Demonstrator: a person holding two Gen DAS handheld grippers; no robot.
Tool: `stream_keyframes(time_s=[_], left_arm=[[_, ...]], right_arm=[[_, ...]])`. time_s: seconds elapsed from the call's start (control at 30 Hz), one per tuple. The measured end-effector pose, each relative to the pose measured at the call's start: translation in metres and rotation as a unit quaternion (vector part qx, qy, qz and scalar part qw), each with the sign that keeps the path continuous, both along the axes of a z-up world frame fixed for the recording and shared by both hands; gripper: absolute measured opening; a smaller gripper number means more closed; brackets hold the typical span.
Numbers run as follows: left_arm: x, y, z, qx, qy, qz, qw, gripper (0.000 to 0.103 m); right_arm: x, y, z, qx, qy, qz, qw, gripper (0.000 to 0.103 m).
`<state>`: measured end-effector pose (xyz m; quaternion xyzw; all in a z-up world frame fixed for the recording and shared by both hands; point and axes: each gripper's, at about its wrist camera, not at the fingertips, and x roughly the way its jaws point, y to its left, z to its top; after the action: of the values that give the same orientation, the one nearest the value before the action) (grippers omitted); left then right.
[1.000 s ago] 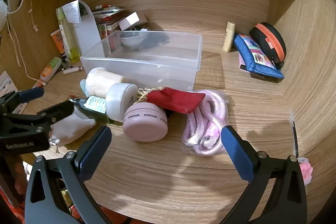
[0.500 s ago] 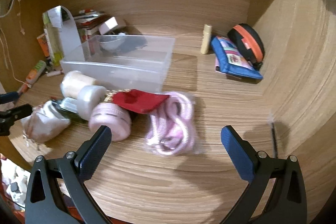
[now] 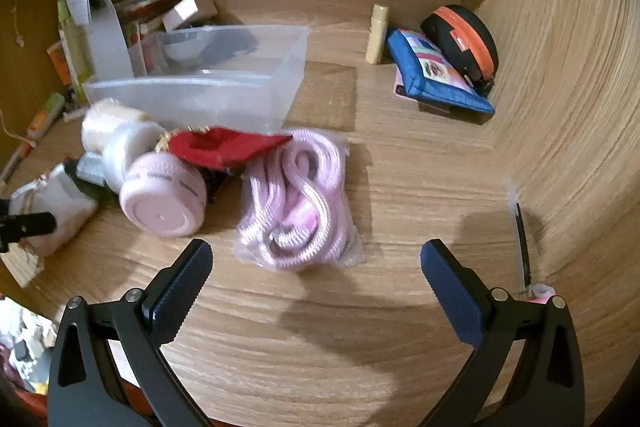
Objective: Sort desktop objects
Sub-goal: 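Move right tool toward pink rope bag while left tool approaches gold ornament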
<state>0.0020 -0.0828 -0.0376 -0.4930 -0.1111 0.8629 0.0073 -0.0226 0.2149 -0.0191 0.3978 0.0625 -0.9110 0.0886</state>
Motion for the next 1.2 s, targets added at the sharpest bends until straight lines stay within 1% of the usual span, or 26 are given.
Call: stream_keyframes(time_s=[0.07,0.13,0.2,0.27,0.3,0.37,0.4,0.5,0.63,0.73,0.83,0.9,1.13,1.2], left_arm=[[0.0,-0.008,0.014,-0.005,0.018,0.008,0.9998,0.103],[-0.006,-0.021,0.023,-0.002,0.027,0.016,0.9995,0.103],[-0.016,-0.032,0.024,0.0,0.022,0.029,0.9993,0.103],[-0.031,-0.044,0.018,0.001,0.008,0.034,0.9994,0.102],[-0.035,-0.049,0.014,0.004,0.001,0.035,0.9994,0.098],[-0.047,-0.054,0.003,0.006,-0.024,0.027,0.9993,0.065],[-0.053,-0.056,-0.005,0.01,-0.042,0.019,0.9989,0.061],[-0.061,-0.056,-0.017,0.012,-0.055,0.007,0.9984,0.059],[-0.062,-0.048,-0.017,-0.017,-0.042,-0.005,0.999,0.059],[-0.063,-0.041,-0.018,-0.052,-0.033,-0.012,0.998,0.057],[-0.063,-0.036,-0.021,-0.079,-0.022,-0.018,0.9965,0.056],[-0.063,-0.033,-0.022,-0.09,-0.015,-0.022,0.9956,0.056],[-0.068,-0.043,-0.022,-0.087,-0.007,-0.038,0.9955,0.056],[-0.067,-0.044,-0.023,-0.086,-0.005,-0.04,0.9955,0.055]], right_arm=[[-0.001,-0.003,0.008,-0.011,0.01,0.011,1.0,0.103],[-0.004,-0.008,0.016,-0.015,0.02,0.02,0.999,0.103],[-0.005,-0.014,0.018,-0.012,0.026,0.021,0.999,0.103],[-0.007,-0.018,0.018,-0.011,0.028,0.022,0.999,0.103],[-0.007,-0.018,0.017,-0.011,0.027,0.022,0.999,0.103],[-0.009,-0.018,0.013,-0.006,0.024,0.019,1.0,0.103],[-0.009,-0.017,0.011,-0.002,0.021,0.015,1.0,0.103],[-0.013,-0.008,0.004,-0.002,0.007,0.006,1.0,0.103],[-0.023,0.003,-0.005,-0.01,-0.015,-0.004,1.0,0.103],[-0.034,0.006,-0.015,-0.006,-0.031,-0.008,0.999,0.103],[-0.044,0.003,-0.025,0.001,-0.046,-0.002,0.999,0.103],[-0.05,0.0,-0.032,0.0,-0.06,0.006,0.998,0.103],[-0.077,-0.013,-0.052,-0.013,-0.108,0.024,0.994,0.103],[-0.08,-0.016,-0.055,-0.003,-0.103,0.021,0.994,0.103]])
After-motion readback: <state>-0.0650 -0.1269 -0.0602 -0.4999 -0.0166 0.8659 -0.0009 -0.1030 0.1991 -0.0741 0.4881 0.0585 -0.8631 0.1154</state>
